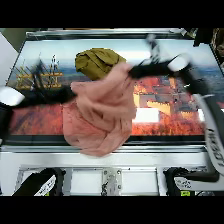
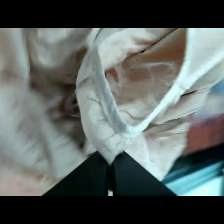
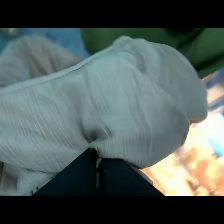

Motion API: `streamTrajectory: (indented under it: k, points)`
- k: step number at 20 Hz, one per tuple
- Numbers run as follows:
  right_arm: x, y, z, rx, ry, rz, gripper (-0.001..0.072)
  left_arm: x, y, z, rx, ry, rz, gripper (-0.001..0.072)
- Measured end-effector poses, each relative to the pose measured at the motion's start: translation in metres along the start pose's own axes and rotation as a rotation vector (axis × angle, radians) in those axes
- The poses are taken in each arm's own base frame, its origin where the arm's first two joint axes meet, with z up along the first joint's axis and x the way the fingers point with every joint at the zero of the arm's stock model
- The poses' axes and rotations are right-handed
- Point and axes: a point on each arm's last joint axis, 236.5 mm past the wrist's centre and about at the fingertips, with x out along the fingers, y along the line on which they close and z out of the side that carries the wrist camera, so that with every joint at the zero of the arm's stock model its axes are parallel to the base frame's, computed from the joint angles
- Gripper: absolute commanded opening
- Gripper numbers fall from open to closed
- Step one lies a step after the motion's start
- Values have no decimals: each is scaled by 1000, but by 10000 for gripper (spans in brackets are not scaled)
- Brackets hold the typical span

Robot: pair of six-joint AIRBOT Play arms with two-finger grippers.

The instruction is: Fold the clothes and pants, and hang the long-sleeved shirts on hangers.

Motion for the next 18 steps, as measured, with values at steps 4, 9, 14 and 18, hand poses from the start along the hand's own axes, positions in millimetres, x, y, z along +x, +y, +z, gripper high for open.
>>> streamTrajectory:
  k: [4,9,14,18]
  points:
    - [-149,45,105,-214,-276,-145,8,-87,-149,102,299,-320,-214,7]
    - [-241,97,119,-284,-391,-184,7,-139,-229,143,467,-494,-336,8]
    - [-173,106,35,-173,-124,-81,8,-56,-122,138,299,-312,-166,8]
    - [-96,98,-71,-85,147,-34,657,12,-9,84,133,-79,-23,8]
